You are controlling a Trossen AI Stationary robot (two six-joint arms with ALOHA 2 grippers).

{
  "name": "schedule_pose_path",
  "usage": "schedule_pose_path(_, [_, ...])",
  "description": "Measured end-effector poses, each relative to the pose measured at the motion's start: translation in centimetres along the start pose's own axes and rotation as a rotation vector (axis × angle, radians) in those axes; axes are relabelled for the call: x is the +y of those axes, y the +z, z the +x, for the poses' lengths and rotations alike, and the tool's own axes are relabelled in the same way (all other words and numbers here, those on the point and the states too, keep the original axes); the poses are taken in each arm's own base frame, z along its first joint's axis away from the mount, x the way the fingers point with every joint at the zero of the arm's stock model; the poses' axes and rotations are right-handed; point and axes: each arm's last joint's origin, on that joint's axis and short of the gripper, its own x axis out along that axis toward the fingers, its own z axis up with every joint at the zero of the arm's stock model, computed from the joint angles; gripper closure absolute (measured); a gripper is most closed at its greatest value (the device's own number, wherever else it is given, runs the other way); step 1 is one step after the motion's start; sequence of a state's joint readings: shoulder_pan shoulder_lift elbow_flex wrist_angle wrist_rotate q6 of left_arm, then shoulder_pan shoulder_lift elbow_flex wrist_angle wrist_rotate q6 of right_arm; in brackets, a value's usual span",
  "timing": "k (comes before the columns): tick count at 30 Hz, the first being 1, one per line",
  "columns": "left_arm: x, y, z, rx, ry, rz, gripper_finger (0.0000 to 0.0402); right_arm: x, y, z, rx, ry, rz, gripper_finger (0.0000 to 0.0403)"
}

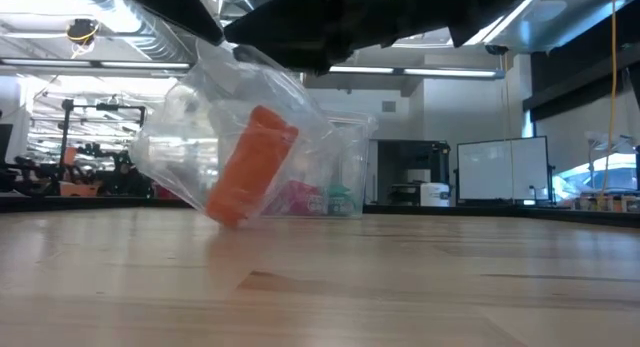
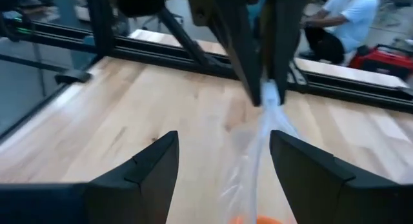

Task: Roll bandage
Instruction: Close the transparent zip bag

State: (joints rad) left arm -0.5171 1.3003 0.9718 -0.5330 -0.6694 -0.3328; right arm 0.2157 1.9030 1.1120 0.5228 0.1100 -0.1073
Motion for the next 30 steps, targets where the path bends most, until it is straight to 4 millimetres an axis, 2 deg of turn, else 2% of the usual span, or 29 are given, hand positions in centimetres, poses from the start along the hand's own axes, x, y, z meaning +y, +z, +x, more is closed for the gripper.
schedule_pose_path(5, [0.02,-0.06,0.0,0.005,0.003,0.005,0.0376,-0.23,0.03,-0.01,0.003,-0.074,-0.002,0.0159])
schedule_pose_path(11, [0.02,-0.07,0.0,0.007,0.001,0.006,0.0375,-0.22,-0.08,0.0,0.018,-0.078,-0.003,0.0165])
schedule_pose_path(19, [0.02,-0.07,0.0,0.007,0.0,0.014,0.0375,-0.01,-0.18,0.0,0.025,-0.008,-0.003,0.023])
schedule_pose_path(23, [0.0,-0.08,-0.01,0.007,-0.002,0.008,0.0375,0.13,-0.16,0.0,0.02,0.042,-0.003,0.0248])
schedule_pose_path(30, [0.01,-0.07,-0.01,0.007,-0.001,0.006,0.0375,0.02,-0.14,0.01,0.02,0.01,-0.001,0.0237])
